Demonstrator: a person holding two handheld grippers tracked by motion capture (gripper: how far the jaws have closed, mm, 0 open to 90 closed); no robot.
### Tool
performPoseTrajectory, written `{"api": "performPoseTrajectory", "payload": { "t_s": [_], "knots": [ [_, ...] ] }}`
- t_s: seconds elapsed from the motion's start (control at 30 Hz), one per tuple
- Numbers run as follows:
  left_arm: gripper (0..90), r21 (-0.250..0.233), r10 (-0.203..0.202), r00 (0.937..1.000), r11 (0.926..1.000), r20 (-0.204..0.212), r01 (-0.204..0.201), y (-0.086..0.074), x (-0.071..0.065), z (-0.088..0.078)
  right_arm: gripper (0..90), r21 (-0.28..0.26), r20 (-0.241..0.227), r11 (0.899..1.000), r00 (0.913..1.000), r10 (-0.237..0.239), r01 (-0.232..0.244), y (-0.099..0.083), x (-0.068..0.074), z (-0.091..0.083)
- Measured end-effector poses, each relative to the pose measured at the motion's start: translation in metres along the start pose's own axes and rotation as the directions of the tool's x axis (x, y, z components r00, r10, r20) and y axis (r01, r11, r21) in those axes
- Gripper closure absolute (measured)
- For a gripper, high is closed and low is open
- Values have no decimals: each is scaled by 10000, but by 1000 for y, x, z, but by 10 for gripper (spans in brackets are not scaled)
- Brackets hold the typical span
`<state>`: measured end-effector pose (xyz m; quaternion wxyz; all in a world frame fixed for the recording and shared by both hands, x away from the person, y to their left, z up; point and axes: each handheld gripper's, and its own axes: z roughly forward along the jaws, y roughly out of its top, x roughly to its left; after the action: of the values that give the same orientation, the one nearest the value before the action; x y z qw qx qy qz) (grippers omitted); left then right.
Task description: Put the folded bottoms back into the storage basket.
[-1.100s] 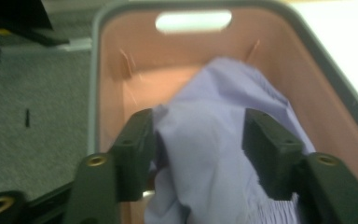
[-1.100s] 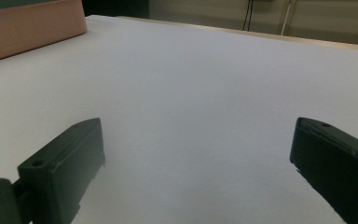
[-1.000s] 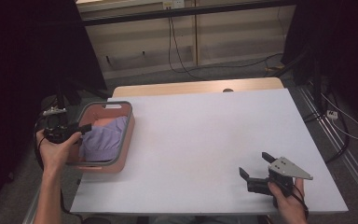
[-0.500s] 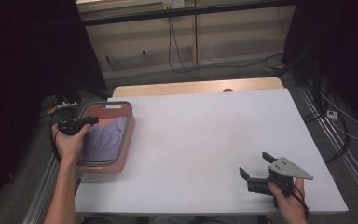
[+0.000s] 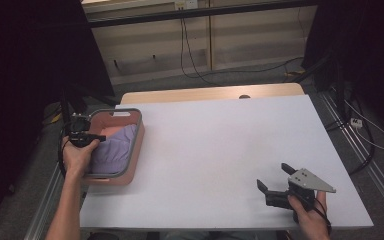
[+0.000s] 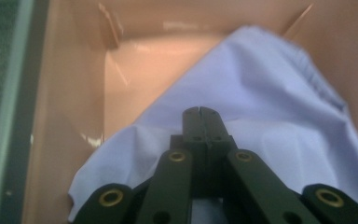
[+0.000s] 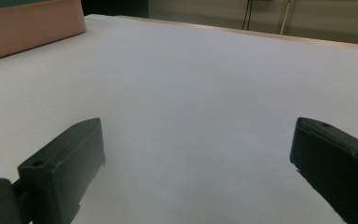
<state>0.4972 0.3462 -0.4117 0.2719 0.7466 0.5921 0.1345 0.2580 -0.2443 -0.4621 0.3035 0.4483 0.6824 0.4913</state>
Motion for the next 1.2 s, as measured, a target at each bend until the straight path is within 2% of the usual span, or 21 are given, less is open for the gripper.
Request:
{"api": "performPoseTrajectory", "payload": {
  "t_s": [0.17, 0.27, 0.33, 0.43, 0.5, 0.53, 0.63, 0.67, 0.73, 0.83, 0.87, 0.97, 1.03, 1.1, 1.13, 1.2],
  "knots": [
    [900, 831, 175, 9994, 9964, -301, -150, 1, -1, 8, 28, 0, -4, 10000, 10000, 16, -16, 0, -1, 0],
    [900, 1130, 21, 9991, 9936, -432, 28, 0, 0, 13, 28, -6, -3, 10000, 10000, 2, -2, 0, -1, -1],
    [900, 1490, 95, 9988, 9888, -486, -22, 0, 1, 15, 28, -14, -19, 10000, 10000, 5, -6, 0, 0, -1],
    [900, 1664, -42, 9979, 9859, -647, 150, 1, 1, 19, 28, -22, -42, 10000, 10000, -6, 6, 0, 0, 0],
    [900, 1914, 59, 9950, 9814, -1002, 135, 1, 0, 23, 28, -8, -42, 10000, 10000, 12, -12, 0, 0, 0],
    [900, 2040, 135, 9947, 9789, -1015, 75, 2, 1, 24, 28, -1, -35, 10000, 10000, 4, -4, 0, 0, 0],
    [900, 1922, -111, 9940, 9808, -1085, 319, 5, 2, 27, 28, -8, -47, 10000, 10000, -29, 29, 0, 0, 1],
    [900, 1933, -38, 9945, 9809, -1046, 240, 6, 6, 28, 28, 10, -44, 10000, 10000, -32, 32, 0, 1, 1],
    [900, 1789, -162, 9937, 9832, -1107, 360, 8, 6, 30, 28, 1, -33, 10000, 10000, -43, 43, 0, 1, 0],
    [900, 1625, 61, 9911, 9866, -1331, 157, 10, 4, 34, 28, -28, -1, 10000, 10000, -39, 39, 0, 0, -1],
    [900, 1636, 296, 9901, 9865, -1371, -68, 11, 4, 35, 28, -22, 1, 10000, 10000, -35, 35, 0, 0, -1],
    [900, 1342, 382, 9881, 9908, -1491, -181, 13, 3, 38, 28, -22, -31, 10000, 10000, -49, 49, 0, 0, 0],
    [900, 1295, 507, 9884, 9911, -1434, -320, 14, 3, 40, 28, -16, -50, 10000, 10000, -50, 50, 0, 0, 0],
    [900, 1291, 440, 9910, 9913, -1263, -275, 15, 6, 40, 28, -26, -32, 10000, 10000, -42, 42, 0, 1, 0],
    [900, 1065, 188, 9933, 9943, -1142, -65, 15, 7, 41, 28, -26, -41, 10000, 10000, -37, 37, 0, 1, -1],
    [900, 909, 180, 9959, 9958, -890, -99, 15, 11, 42, 28, -24, -16, 10000, 10000, -32, 32, 0, 1, -1]
  ]
}}
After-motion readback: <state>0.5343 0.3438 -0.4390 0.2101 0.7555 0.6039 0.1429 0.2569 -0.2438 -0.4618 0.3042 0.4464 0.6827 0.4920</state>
